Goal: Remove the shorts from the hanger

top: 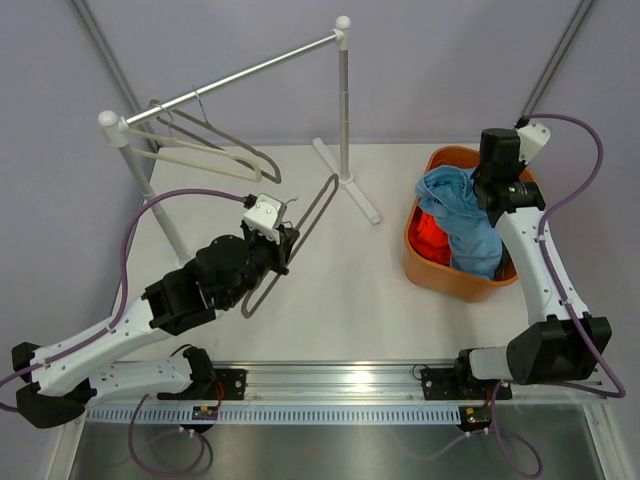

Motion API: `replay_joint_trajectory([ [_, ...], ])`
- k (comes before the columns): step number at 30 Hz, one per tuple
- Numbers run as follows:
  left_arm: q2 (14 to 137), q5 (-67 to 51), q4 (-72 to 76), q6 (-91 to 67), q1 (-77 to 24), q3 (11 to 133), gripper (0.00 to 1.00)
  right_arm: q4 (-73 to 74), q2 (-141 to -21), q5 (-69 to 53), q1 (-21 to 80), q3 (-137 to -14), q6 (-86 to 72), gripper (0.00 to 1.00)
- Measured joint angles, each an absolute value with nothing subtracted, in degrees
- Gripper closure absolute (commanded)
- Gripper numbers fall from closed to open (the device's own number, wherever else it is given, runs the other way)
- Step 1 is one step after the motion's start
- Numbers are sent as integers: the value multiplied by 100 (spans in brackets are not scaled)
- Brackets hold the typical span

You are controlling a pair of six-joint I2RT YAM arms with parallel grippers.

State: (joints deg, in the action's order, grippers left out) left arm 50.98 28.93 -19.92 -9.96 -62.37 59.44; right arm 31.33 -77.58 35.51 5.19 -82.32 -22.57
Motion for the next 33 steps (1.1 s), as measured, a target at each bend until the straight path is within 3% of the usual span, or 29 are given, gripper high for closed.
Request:
replay_joint_trajectory([
  [4, 5098, 2891, -1994, -1063, -6239, 5944, 100, 2998, -7966, 2711, 152, -7395, -2727, 98],
  [7, 5098, 2891, -1994, -1114, -6241, 5944, 100, 2757, -8226, 1981, -54, -6971, -3118, 87],
  [13, 5155, 2906, -2115, -1262, -6241, 6051, 100, 1863, -8346, 357, -633, -6152, -3983, 93],
  [16, 5304, 2969, -2189, -1356, -6246, 6263, 100, 1586, -8517, 23, -762, -6114, -4222, 82],
  [21, 5586, 3221, -2359, -1525, -6248, 6676, 100, 1280, -8403, -45, -760, -5817, -4464, 79],
  [23, 5817, 3393, -2523, -1621, -6250, 6960, 100, 1271, -8230, 102, -760, -5710, -4580, 65],
  [29, 6897, 3760, -3105, -1957, -6101, 8324, 100, 1594, -7343, 523, -764, -5435, -4742, 44],
  [33, 7500, 3955, -3387, -2143, -5846, 9002, 100, 1874, -6965, 484, -762, -5483, -4652, 23],
])
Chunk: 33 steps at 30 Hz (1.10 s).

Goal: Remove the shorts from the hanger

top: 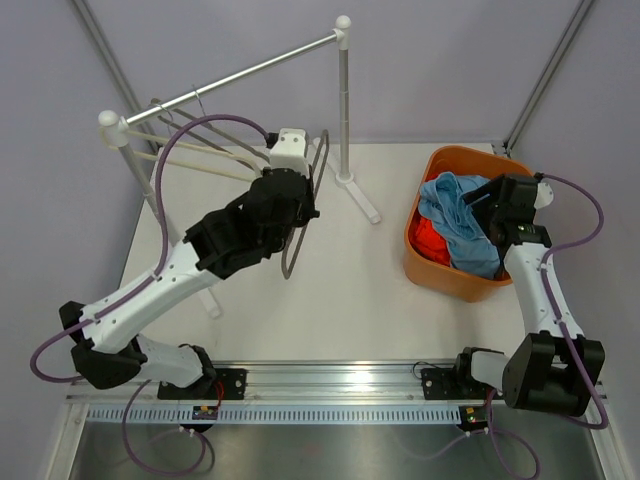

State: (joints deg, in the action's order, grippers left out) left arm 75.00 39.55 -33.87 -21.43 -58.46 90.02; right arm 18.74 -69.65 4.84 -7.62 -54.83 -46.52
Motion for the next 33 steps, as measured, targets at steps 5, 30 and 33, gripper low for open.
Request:
replay_joint_trajectory([
  [5, 8154, 4099, -3638, -2322, -5485, 9570, 100, 2362, -6748, 261, -762, -5931, -4340, 5],
  [30, 10339, 4735, -4346, -2381, -3964, 12368, 100, 3339, -5881, -722, -764, -7441, -3607, 1],
  [33, 10403, 4720, -4383, -2381, -3820, 12444, 100, 3345, -5878, -742, -762, -7520, -3557, 1],
])
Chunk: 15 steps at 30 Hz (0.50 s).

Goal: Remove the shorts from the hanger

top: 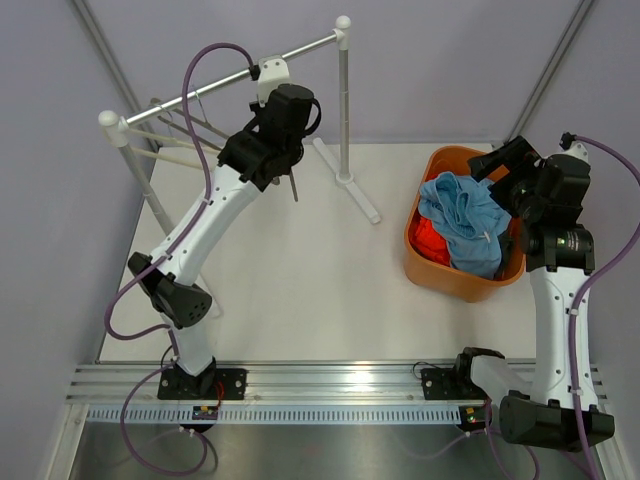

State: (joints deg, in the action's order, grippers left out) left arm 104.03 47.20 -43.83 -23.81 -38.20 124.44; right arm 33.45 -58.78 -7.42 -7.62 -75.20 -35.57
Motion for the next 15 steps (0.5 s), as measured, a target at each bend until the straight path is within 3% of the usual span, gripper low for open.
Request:
replay_joint_trajectory([
  [15, 10626, 4692, -4274, -1942, -3420, 13220, 100, 3371, -5937, -1017, -762, -7533, -3533, 2],
])
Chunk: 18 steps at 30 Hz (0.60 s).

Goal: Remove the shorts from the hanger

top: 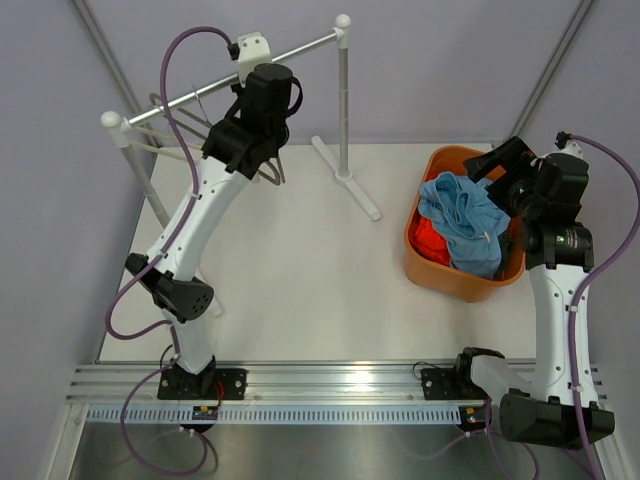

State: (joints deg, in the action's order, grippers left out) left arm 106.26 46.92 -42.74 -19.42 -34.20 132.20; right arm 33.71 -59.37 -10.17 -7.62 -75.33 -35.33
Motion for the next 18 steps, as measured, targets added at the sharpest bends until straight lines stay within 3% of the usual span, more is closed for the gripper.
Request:
replay_joint_trajectory([
  [18, 10689, 4160, -4270, -2132, -2462, 13314, 100, 3369, -6055, -1153, -762, -7533, -3527, 3],
])
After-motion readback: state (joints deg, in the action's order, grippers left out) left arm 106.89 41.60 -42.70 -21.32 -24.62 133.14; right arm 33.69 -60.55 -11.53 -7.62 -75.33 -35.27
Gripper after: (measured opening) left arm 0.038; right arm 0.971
